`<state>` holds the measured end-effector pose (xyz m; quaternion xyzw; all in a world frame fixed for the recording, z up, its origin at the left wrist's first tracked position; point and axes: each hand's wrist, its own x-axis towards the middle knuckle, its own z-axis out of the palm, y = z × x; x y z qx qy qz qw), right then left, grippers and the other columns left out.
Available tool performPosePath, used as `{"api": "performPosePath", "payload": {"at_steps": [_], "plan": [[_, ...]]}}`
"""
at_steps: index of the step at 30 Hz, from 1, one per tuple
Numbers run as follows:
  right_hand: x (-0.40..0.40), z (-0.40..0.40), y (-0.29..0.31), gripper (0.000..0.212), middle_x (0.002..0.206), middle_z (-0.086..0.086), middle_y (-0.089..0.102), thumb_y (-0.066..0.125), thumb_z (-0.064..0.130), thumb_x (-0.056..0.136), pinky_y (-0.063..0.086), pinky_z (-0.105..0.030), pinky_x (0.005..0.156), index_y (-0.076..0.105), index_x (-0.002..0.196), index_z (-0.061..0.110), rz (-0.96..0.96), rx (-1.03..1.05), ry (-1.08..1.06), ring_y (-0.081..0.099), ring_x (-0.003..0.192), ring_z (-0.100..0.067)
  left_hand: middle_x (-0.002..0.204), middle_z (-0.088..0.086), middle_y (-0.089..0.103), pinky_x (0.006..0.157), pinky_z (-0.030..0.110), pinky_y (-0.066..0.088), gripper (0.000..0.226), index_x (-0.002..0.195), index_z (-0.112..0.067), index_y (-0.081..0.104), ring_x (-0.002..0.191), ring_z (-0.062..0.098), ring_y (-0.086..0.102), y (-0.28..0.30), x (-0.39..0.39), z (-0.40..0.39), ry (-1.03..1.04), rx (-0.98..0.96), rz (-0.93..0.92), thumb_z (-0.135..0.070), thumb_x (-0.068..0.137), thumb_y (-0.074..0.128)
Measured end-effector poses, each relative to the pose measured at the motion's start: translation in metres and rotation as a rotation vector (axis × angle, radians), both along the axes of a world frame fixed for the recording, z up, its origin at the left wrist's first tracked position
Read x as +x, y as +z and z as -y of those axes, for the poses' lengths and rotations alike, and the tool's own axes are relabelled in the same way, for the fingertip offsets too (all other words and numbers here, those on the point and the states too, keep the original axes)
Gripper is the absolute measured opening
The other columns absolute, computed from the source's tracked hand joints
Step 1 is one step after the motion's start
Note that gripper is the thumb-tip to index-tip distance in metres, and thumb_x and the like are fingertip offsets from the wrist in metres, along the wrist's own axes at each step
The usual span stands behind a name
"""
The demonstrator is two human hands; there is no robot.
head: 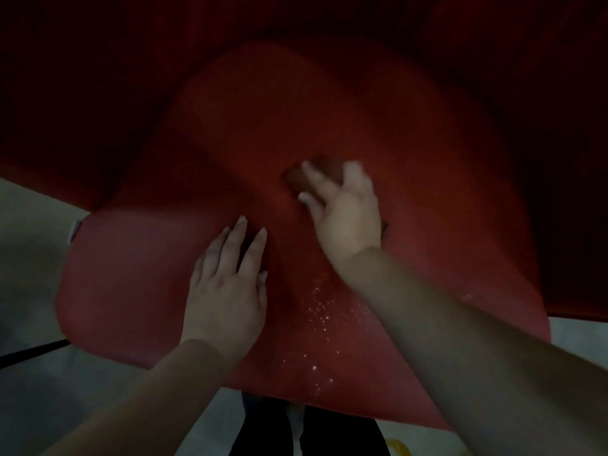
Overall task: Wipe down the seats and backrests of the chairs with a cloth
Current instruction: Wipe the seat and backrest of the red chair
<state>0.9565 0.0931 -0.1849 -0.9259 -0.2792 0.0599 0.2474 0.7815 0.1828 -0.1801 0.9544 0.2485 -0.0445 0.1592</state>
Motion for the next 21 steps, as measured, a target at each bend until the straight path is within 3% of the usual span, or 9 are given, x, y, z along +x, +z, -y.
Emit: {"api": "performPosePath", "payload": {"at_steps": [4, 7, 10, 13, 17, 19, 21], "plan": [[-0.013, 0.033, 0.003, 0.044, 0.106, -0.011, 0.055, 0.066, 0.035, 0.087, 0.05, -0.042, 0.077, 0.06, 0.13, 0.035, 0.077, -0.036, 0.308, 0.052, 0.094, -0.03, 0.154, 0.007, 0.03, 0.108, 0.05, 0.03, 0.051, 0.145, -0.021, 0.039, 0.138, 0.028, 0.029, 0.001, -0.009, -0.002, 0.015, -0.002, 0.0, -0.025, 0.095, 0.049], [0.028, 0.039, -0.002, 0.041, 0.111, -0.014, 0.052, 0.067, 0.033, 0.088, 0.049, -0.047, 0.085, 0.061, 0.129, 0.034, 0.07, -0.042, 0.055, 0.05, 0.1, -0.034, 0.154, 0.007, 0.03, 0.107, 0.05, 0.031, 0.053, 0.145, -0.022, 0.039, 0.136, 0.028, 0.027, 0.004, -0.017, -0.003, 0.035, 0.002, -0.008, -0.029, 0.093, 0.042], [0.053, 0.01, -0.006, 0.038, 0.119, -0.007, 0.046, 0.064, 0.034, 0.091, 0.049, -0.046, 0.09, 0.061, 0.129, 0.035, -0.019, 0.017, -0.253, 0.047, 0.109, -0.028, 0.153, 0.009, 0.031, 0.107, 0.051, 0.031, 0.05, 0.145, -0.02, 0.04, 0.135, 0.029, 0.027, 0.001, -0.021, -0.003, 0.046, -0.002, 0.014, -0.023, 0.096, 0.047], [0.016, -0.009, -0.004, 0.041, 0.115, -0.01, 0.049, 0.066, 0.032, 0.089, 0.048, -0.043, 0.087, 0.061, 0.129, 0.036, 0.004, 0.029, 0.0, 0.049, 0.103, -0.031, 0.152, 0.01, 0.032, 0.107, 0.051, 0.031, 0.052, 0.144, -0.019, 0.042, 0.135, 0.029, 0.027, 0.0, -0.022, 0.0, 0.062, -0.006, 0.025, -0.021, 0.093, 0.051], [-0.018, 0.032, 0.005, 0.042, 0.103, -0.009, 0.053, 0.067, 0.034, 0.086, 0.049, -0.038, 0.074, 0.062, 0.128, 0.036, 0.059, -0.05, 0.365, 0.051, 0.091, -0.027, 0.154, 0.009, 0.029, 0.108, 0.05, 0.029, 0.055, 0.145, -0.02, 0.04, 0.137, 0.029, 0.026, 0.001, -0.021, 0.002, 0.078, -0.031, -0.004, -0.025, 0.091, 0.053], [0.0, 0.05, 0.007, 0.04, 0.104, -0.012, 0.054, 0.068, 0.033, 0.086, 0.051, -0.044, 0.076, 0.063, 0.126, 0.035, 0.093, -0.091, 0.295, 0.053, 0.092, -0.032, 0.155, 0.008, 0.026, 0.11, 0.051, 0.028, 0.055, 0.146, -0.022, 0.037, 0.138, 0.029, 0.024, 0.003, -0.02, 0.002, 0.086, -0.054, -0.023, -0.027, 0.093, 0.05], [0.019, 0.057, 0.004, 0.04, 0.11, -0.012, 0.053, 0.067, 0.032, 0.088, 0.051, -0.047, 0.085, 0.062, 0.127, 0.036, 0.07, -0.092, 0.079, 0.052, 0.099, -0.031, 0.156, 0.007, 0.024, 0.11, 0.05, 0.026, 0.055, 0.147, -0.023, 0.035, 0.139, 0.028, 0.022, 0.005, -0.019, 0.003, 0.095, -0.065, -0.032, -0.028, 0.094, 0.048]]}}
